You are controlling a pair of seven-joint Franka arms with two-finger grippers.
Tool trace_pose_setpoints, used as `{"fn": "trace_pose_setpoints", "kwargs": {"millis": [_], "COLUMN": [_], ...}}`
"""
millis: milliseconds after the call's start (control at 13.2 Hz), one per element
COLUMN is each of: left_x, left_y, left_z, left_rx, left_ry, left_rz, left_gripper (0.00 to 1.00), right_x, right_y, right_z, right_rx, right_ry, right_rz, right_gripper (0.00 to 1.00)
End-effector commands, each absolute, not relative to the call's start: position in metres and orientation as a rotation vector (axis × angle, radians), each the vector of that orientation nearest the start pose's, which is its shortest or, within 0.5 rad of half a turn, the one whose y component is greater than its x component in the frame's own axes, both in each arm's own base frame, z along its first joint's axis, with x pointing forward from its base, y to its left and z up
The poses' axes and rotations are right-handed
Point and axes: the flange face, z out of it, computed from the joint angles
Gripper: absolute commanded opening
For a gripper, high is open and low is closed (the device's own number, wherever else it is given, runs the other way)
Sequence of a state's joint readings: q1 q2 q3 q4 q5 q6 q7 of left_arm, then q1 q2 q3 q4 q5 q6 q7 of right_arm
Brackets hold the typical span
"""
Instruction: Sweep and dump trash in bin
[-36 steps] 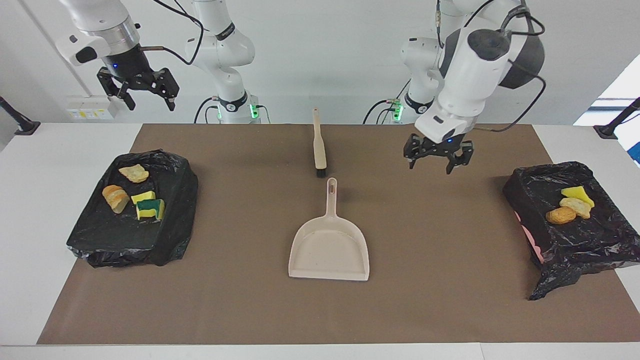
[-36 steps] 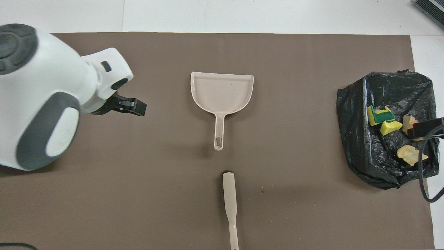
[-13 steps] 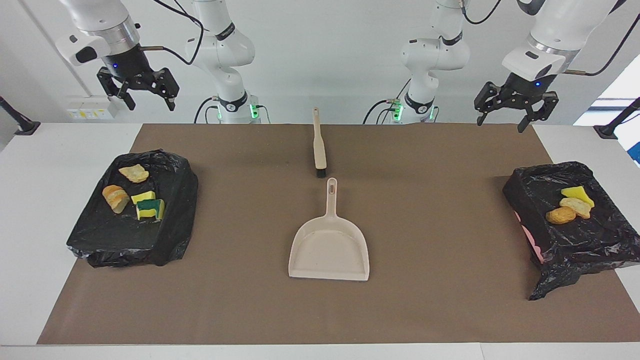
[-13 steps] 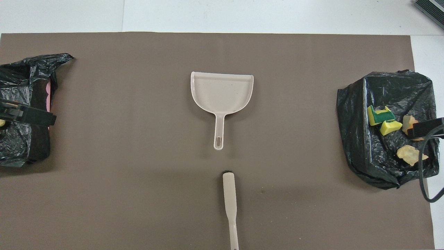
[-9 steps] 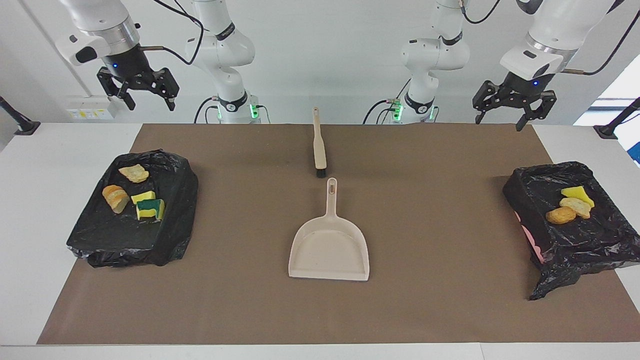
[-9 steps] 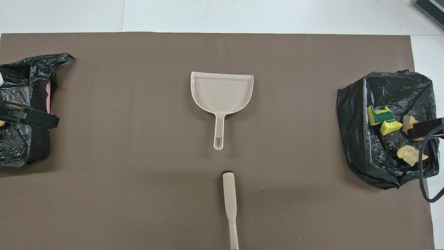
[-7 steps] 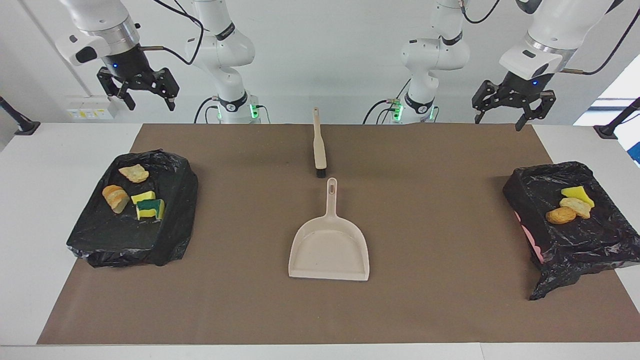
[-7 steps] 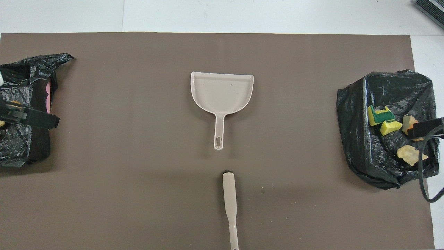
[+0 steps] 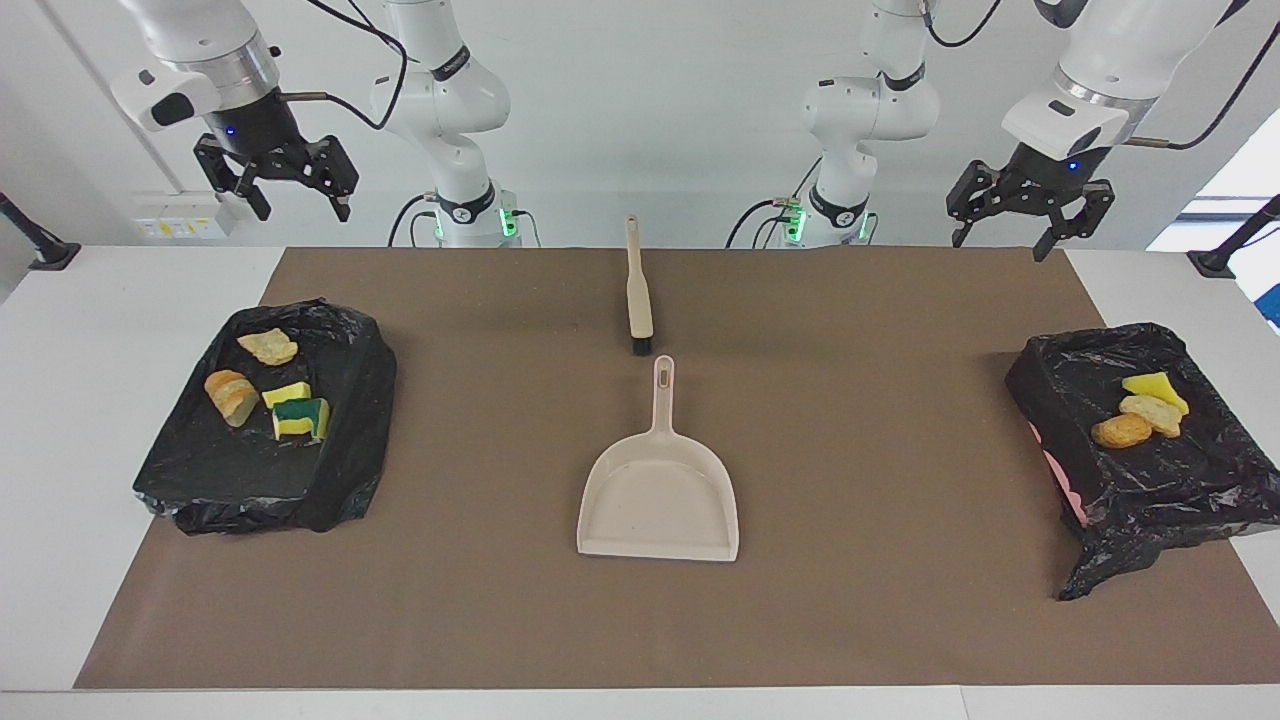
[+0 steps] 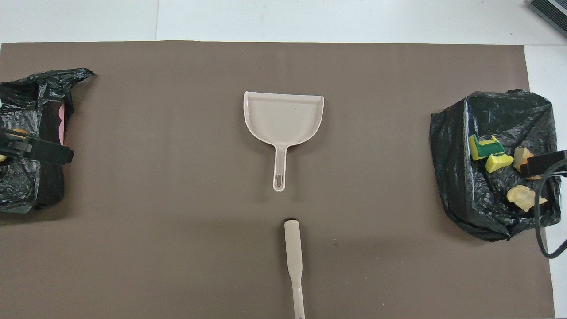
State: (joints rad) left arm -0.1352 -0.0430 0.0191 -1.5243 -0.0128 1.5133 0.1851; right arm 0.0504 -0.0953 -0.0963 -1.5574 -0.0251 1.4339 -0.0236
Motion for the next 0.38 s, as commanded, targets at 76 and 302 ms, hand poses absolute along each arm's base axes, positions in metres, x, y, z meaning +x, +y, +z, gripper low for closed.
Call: {"fn": "trace_pose_setpoints", "kwargs": {"millis": [76, 302], "left_x": [0.5255, 0.5261], "left_y": [-0.0588, -0.0587], "left_z": [0.6684, 0.6697], "left_rx": [-3.132, -3.13], "left_ry": [0.476, 0.48], "left_rz": [-0.043, -0.055], "left_gripper": [1.0, 1.0], "right_x": [0.5094, 0.5094], "right_y": [-0.0265, -0.0265], "right_z": [0.6721, 0.6721], "right_rx": [-3.142, -3.142], "right_ry": [0.069, 0.067], "right_rz": [0.071, 0.071], "right_gripper": [1.0, 1.0]}}
